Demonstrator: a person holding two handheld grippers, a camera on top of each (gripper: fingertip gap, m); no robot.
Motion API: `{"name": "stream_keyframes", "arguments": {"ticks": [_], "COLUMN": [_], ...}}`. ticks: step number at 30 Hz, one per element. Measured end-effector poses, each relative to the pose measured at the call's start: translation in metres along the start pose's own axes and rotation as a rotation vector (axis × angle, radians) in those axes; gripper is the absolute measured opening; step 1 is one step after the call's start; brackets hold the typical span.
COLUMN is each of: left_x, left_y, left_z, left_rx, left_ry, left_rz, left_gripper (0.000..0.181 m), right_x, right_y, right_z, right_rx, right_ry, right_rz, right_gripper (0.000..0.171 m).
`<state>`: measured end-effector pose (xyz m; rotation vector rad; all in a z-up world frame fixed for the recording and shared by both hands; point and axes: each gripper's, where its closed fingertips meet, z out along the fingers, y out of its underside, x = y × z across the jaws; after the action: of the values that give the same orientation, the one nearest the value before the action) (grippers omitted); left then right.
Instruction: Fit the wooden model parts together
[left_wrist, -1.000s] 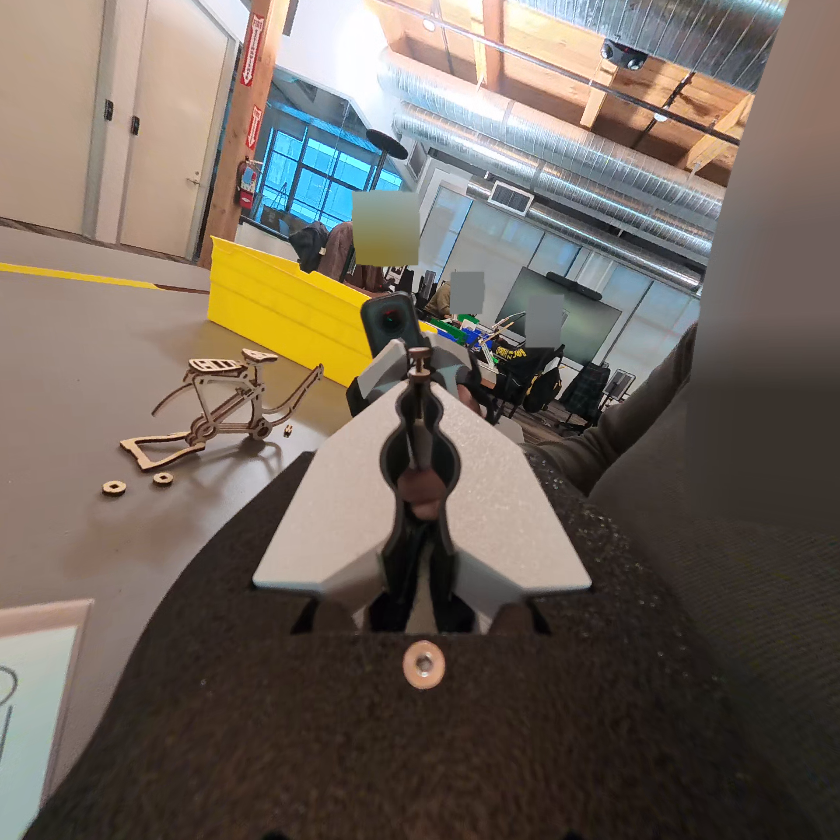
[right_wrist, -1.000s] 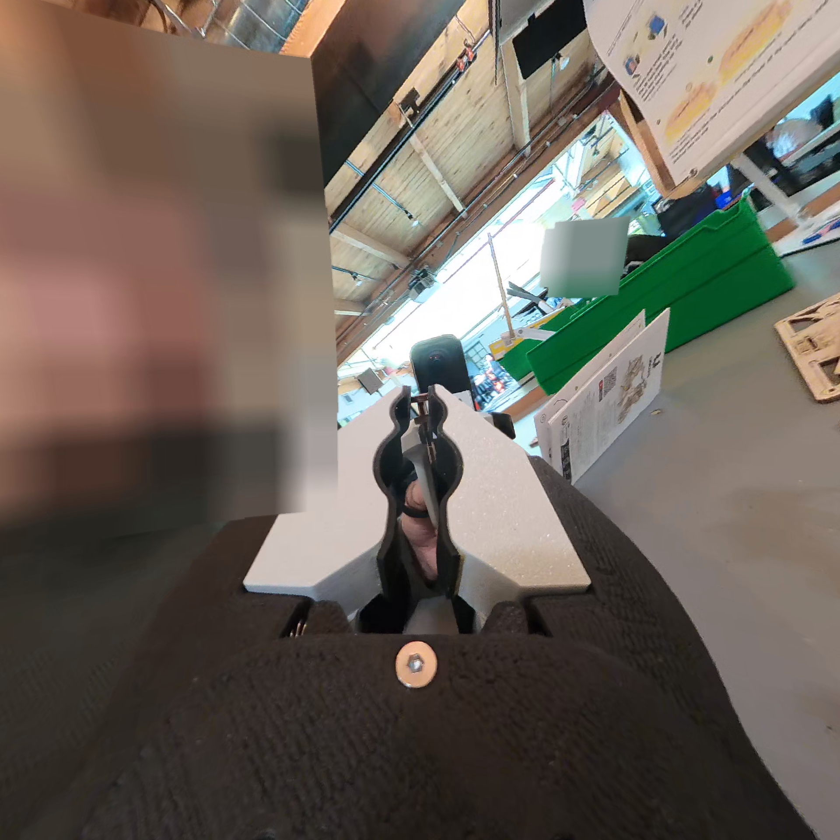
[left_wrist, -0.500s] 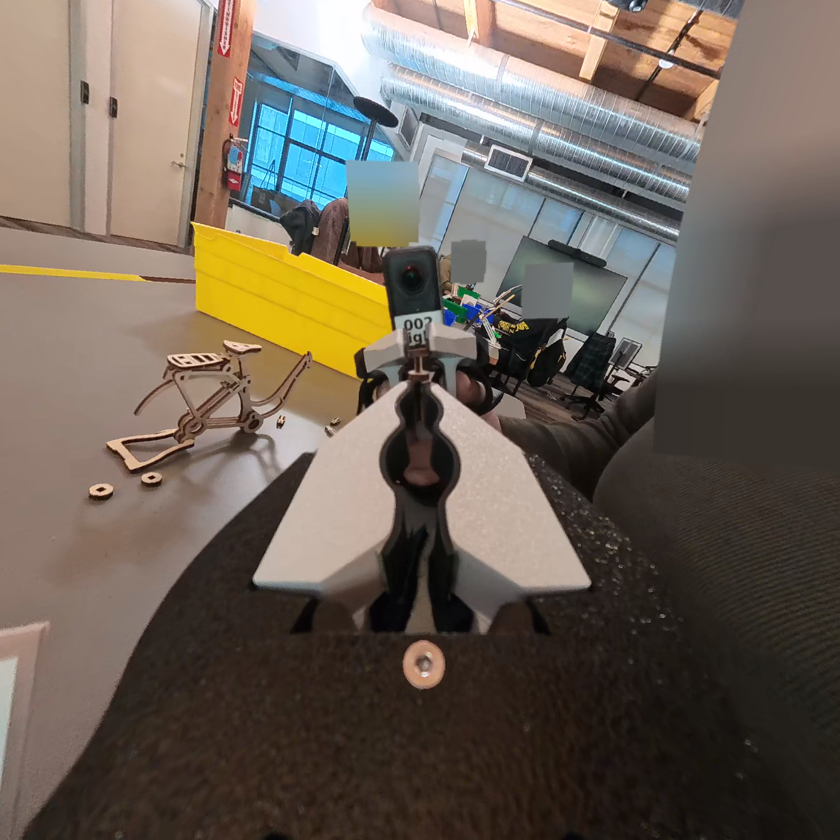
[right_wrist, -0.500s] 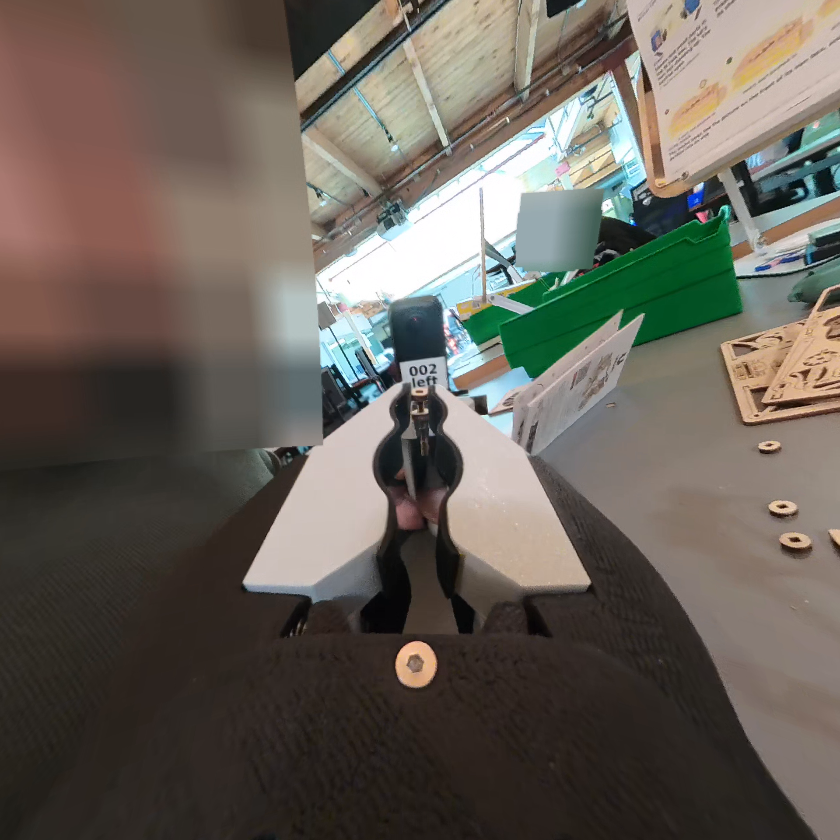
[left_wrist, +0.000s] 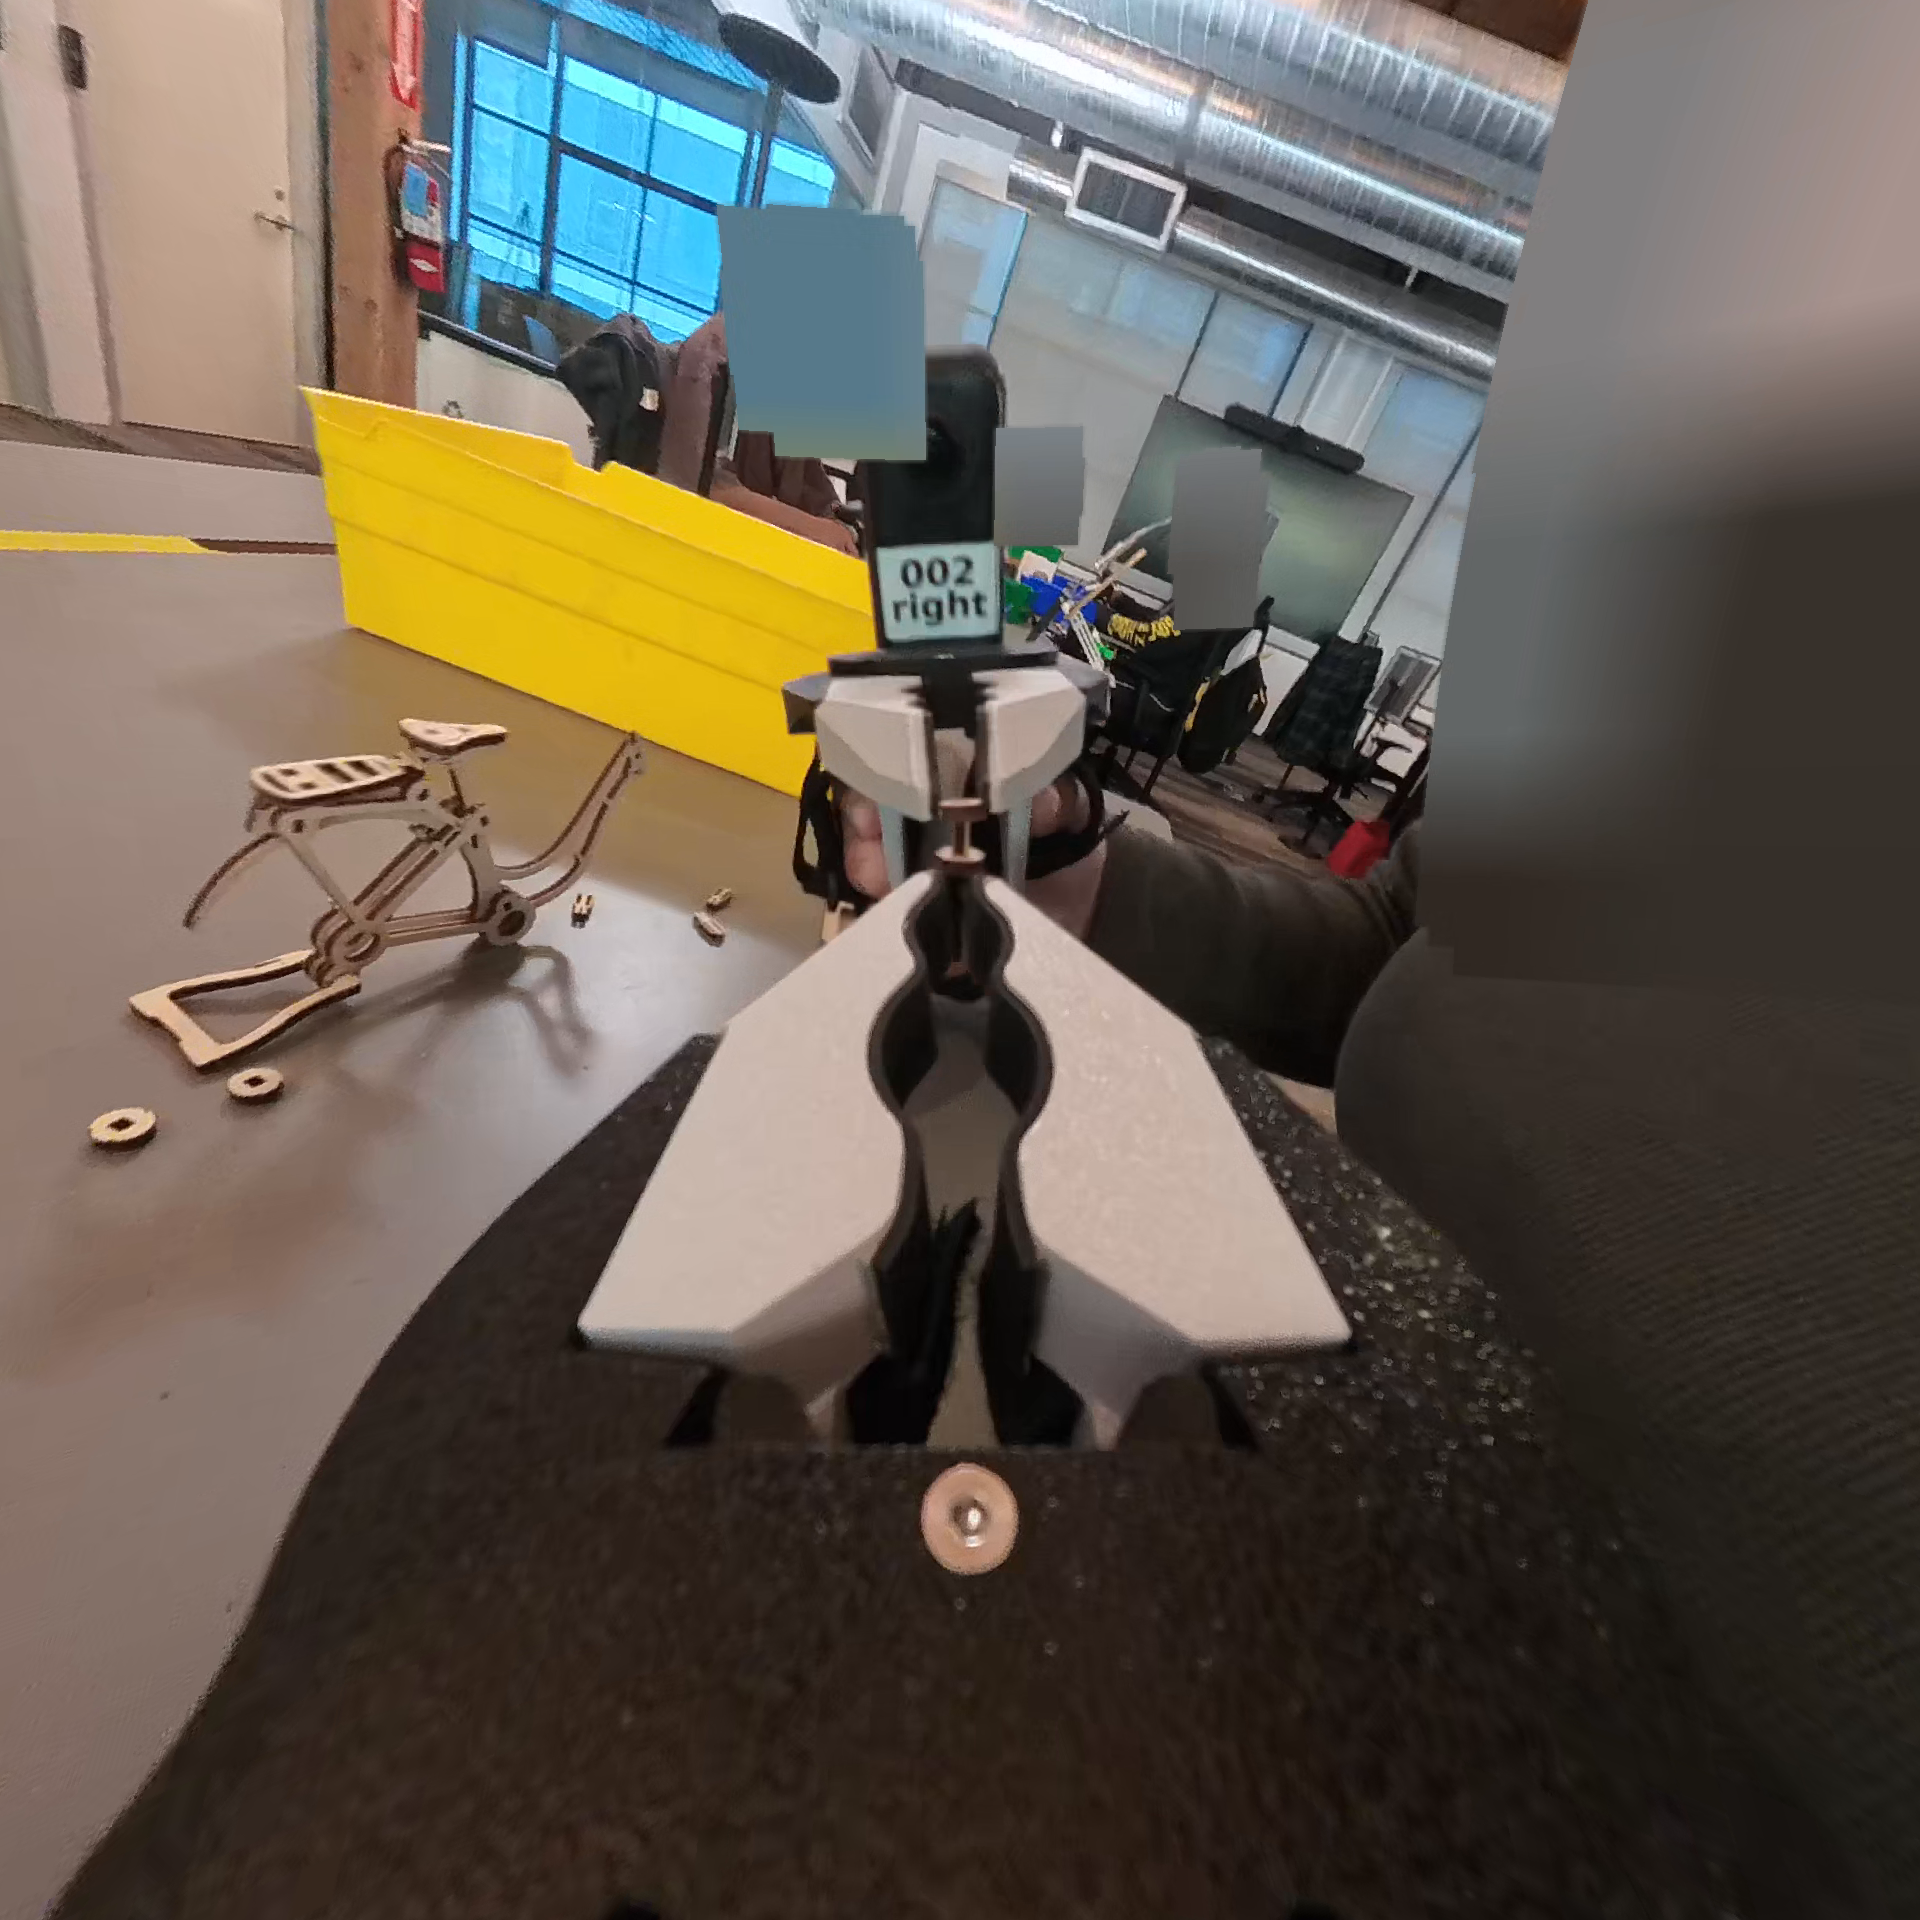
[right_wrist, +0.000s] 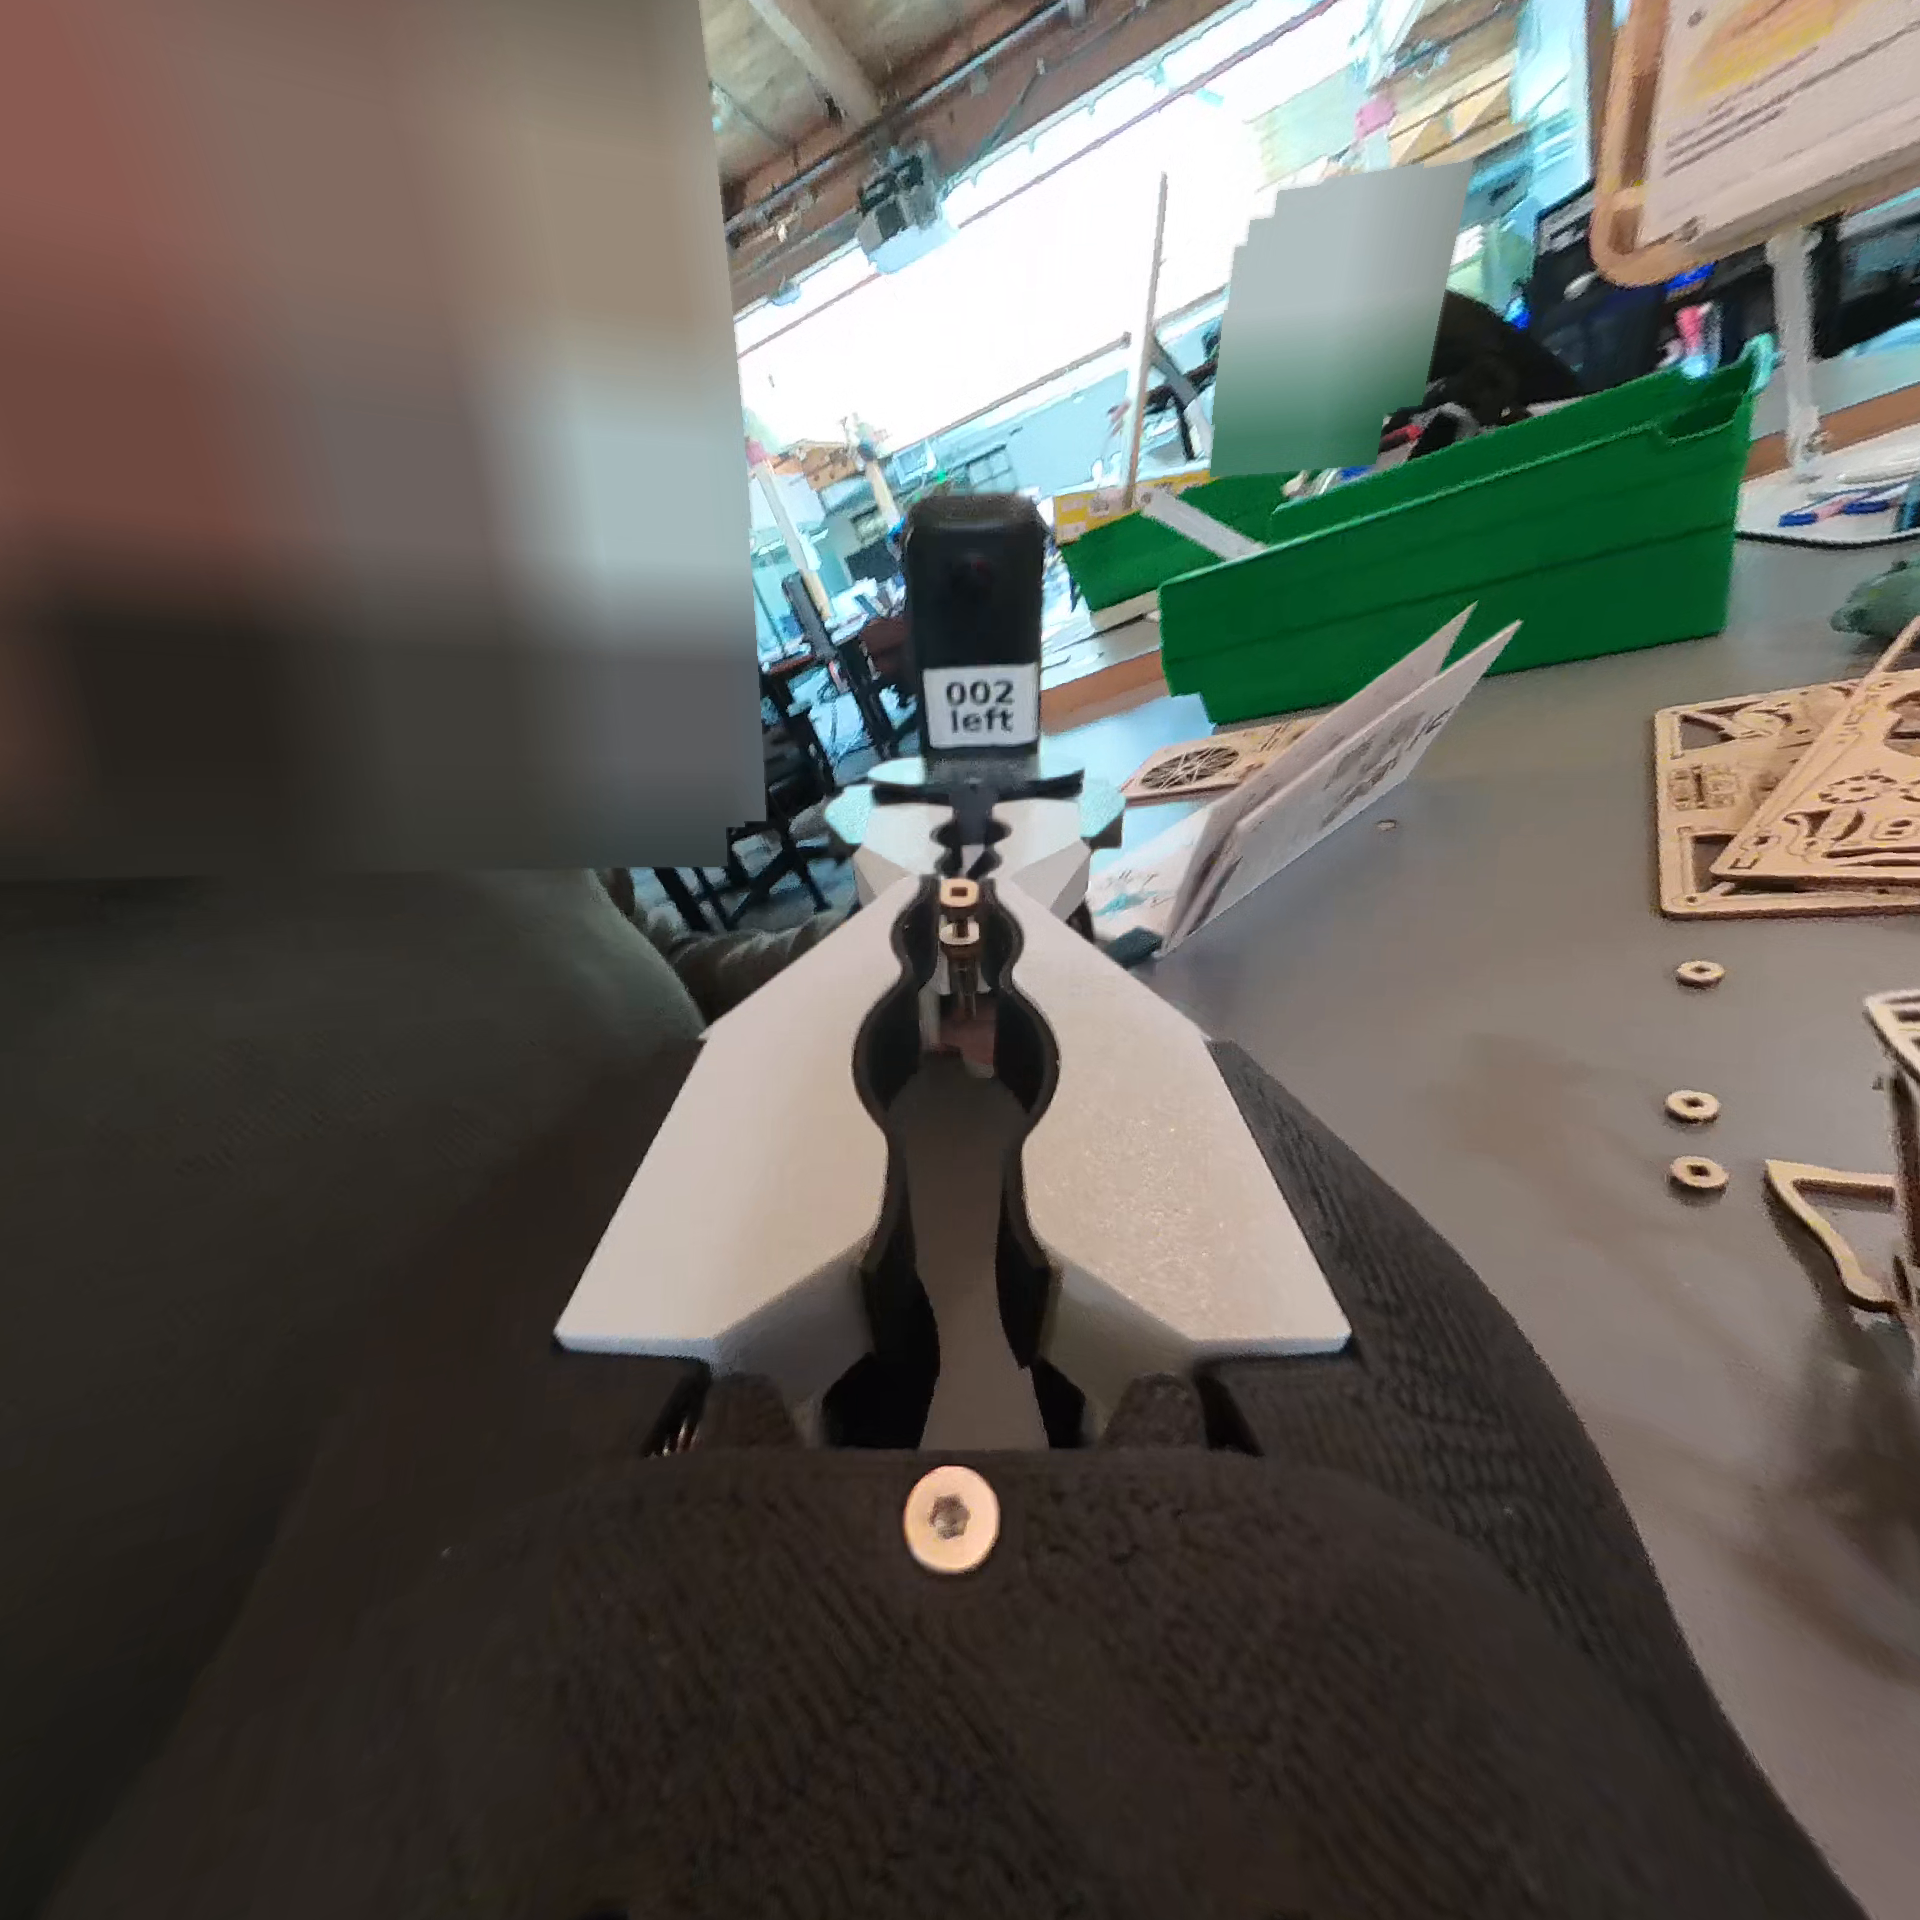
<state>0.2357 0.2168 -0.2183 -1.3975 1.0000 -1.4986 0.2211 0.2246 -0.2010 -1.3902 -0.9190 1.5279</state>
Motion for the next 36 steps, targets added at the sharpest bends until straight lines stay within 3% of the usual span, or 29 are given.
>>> {"name": "stream_keyframes", "arguments": {"ticks": [14, 24, 36], "left_x": [0.000, 0.003, 0.004], "left_y": [0.018, 0.048, 0.042], "left_z": [0.012, 0.021, 0.019], "left_rx": [-0.135, -0.351, -0.313], "left_ry": [-0.006, 0.011, 0.021], "left_rz": [0.011, 0.061, 0.055], "left_gripper": [0.000, 0.000, 0.000], "right_x": [-0.001, -0.005, -0.004], "right_y": [0.016, 0.042, 0.039], "right_z": [-0.016, -0.032, -0.031], "right_rx": [-0.134, -0.271, -0.250], "right_ry": [0.059, 0.044, 0.062], "right_rz": [-0.103, -0.107, -0.136], "right_gripper": [0.006, 0.006, 0.006]}}
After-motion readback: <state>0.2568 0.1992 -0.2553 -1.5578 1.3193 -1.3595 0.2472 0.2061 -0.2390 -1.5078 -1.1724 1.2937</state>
